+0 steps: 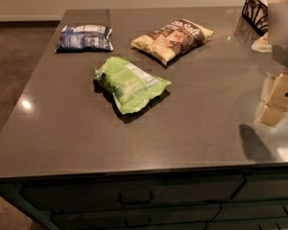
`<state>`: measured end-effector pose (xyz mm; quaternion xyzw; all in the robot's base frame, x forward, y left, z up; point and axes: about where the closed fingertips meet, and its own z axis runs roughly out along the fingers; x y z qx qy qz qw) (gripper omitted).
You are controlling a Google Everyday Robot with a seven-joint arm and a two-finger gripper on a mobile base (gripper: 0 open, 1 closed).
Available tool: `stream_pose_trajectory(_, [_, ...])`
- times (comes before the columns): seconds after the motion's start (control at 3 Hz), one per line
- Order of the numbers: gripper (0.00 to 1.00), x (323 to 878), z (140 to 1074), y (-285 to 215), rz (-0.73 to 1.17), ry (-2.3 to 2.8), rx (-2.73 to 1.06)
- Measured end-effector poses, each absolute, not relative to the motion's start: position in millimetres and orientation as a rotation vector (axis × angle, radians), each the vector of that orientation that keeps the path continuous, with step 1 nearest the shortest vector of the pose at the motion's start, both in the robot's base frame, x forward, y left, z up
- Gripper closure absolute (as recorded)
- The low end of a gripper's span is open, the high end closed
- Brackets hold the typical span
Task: Pick green rice chip bag
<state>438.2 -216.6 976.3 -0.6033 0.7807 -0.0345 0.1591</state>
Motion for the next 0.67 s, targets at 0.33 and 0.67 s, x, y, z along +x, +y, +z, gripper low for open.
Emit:
stream_pose_trajectory(0.33, [0.00, 438, 976, -217, -0.099, 2.231, -1.724])
stream_pose_trajectory(0.67, [0.00, 451, 972, -193, -0.071, 2.200, -1.714])
